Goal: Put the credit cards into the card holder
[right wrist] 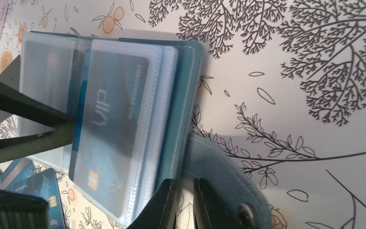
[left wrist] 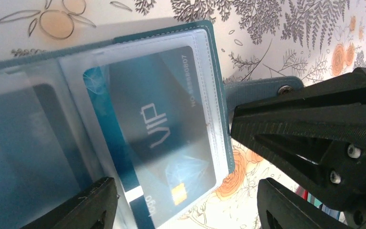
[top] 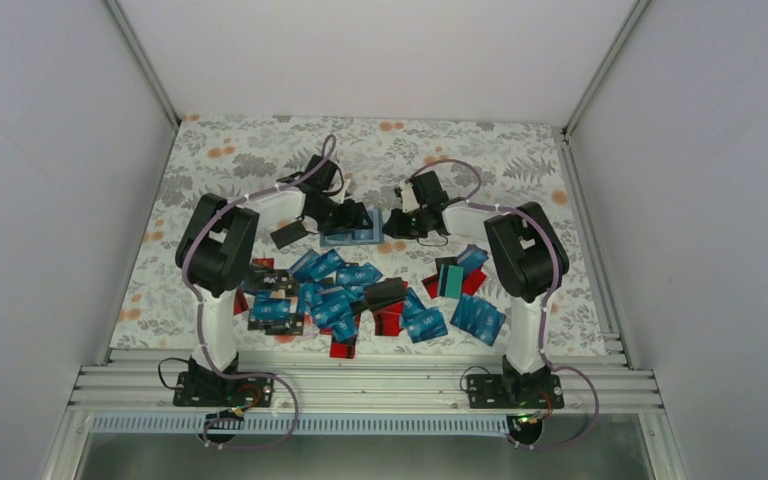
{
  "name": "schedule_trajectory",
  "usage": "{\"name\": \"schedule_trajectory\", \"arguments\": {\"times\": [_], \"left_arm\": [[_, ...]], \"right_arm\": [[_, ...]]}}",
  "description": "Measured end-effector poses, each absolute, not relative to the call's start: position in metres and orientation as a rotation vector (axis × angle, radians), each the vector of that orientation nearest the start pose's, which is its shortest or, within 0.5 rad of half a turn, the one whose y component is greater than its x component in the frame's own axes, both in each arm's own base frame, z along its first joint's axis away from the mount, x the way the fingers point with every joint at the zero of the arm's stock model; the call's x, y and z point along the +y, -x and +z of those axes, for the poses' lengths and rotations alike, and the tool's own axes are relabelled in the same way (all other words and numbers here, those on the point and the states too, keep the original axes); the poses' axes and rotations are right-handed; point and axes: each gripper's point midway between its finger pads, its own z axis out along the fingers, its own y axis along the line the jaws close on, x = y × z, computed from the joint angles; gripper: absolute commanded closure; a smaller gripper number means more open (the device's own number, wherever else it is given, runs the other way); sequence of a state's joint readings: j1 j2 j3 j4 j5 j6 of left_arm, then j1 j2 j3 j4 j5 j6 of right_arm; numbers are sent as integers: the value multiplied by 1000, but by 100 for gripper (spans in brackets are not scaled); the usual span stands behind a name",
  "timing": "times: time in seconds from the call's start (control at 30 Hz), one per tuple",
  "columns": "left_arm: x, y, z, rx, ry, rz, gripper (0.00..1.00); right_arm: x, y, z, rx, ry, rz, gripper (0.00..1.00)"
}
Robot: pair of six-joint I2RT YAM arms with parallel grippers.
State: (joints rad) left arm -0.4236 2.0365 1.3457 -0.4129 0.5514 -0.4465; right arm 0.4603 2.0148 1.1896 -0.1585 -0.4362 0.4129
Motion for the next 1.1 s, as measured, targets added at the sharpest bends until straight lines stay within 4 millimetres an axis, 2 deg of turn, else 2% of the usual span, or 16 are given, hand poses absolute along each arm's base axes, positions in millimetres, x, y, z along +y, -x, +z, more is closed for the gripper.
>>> {"name": "schedule_trajectory", "arguments": {"times": [0.17, 0.27, 0.4, 0.67, 0.8, 0.97, 1.1], "left_arm": [[-267, -381, 48, 2792, -165, -940, 23], [-262, -381, 56, 2782, -169, -890, 29], [-257, -384, 63, 2761, -183, -834, 46], [-250, -389, 59, 2751, -190, -763, 84], [-248, -391, 53, 2754, -196, -730, 94], [-245, -390, 38, 2785, -190, -682, 98], [-242, -392, 35, 2787, -187, -660, 98]], "right_arm": [[275, -389, 22, 2659, 248, 871, 84], [275, -390, 25, 2658, 258, 870, 81], [278, -393, 31, 2649, 269, 877, 76], [287, -390, 46, 2628, 302, 954, 74], [293, -386, 51, 2623, 316, 1018, 74], [299, -388, 58, 2609, 319, 1061, 73], [301, -390, 53, 2616, 310, 1074, 74]]}}
